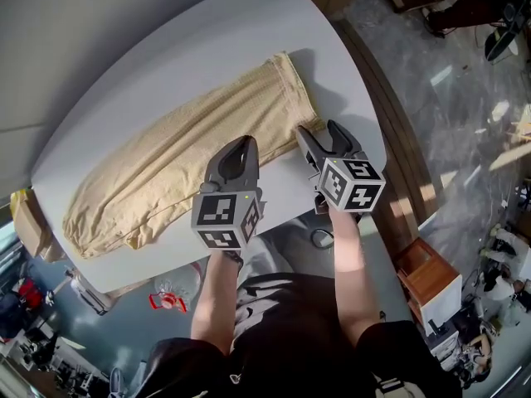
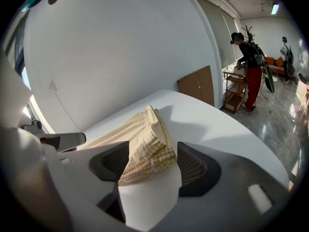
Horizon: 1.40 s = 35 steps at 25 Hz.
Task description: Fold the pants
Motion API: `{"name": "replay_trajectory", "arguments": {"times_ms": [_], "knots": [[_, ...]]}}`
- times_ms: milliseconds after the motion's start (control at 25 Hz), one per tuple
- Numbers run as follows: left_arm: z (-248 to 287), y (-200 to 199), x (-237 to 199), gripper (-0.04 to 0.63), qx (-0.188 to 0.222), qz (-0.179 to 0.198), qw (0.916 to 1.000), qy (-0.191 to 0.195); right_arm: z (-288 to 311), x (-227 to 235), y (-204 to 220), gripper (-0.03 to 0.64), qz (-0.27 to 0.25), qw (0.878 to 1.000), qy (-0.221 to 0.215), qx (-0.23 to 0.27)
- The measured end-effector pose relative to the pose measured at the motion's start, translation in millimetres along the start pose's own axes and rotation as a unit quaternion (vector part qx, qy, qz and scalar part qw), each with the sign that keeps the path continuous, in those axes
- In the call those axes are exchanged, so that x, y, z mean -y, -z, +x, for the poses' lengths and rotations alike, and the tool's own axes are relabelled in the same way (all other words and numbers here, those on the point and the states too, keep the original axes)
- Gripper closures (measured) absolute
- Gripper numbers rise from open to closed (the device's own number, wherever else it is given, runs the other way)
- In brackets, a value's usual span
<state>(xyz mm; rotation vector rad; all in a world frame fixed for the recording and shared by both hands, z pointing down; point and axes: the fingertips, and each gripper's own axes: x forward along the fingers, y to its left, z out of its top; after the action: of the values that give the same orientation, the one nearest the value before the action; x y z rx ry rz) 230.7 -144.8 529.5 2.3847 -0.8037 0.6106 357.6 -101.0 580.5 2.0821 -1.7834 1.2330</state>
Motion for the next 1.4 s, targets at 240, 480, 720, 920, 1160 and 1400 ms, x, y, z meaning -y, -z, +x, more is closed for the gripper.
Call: {"name": "replay_trajectory", "arguments": {"times_ms": [240,480,720,920,1160,1400], "knots": [[-7,4,-7,0.577,-0.003,-0.006,1.0000,-0.008,8,-3,6,0.352,0.006,1.000,-0.005,-0.018],[6,16,-3,0.577,-0.014,-0.005,0.9997,-0.020,16,15,15,0.538,-0.011,0.999,-0.009,-0.036],[-3,9,-10,0.578,-0.020,0.002,0.9997,-0.016,10,1,12,0.558,0.007,1.000,-0.020,-0.021],[18,12,11,0.578,-0.025,0.013,0.9996,0.004,0,32,12,0.558,0.017,1.000,0.001,-0.009],[36,19,50,0.578,-0.031,0.026,0.9985,0.037,-31,77,12,0.558,0.031,0.999,0.037,0.005],[19,8,75,0.578,-0.025,0.038,0.9969,0.064,-76,99,5,0.558,0.047,0.995,0.082,0.030]]}}
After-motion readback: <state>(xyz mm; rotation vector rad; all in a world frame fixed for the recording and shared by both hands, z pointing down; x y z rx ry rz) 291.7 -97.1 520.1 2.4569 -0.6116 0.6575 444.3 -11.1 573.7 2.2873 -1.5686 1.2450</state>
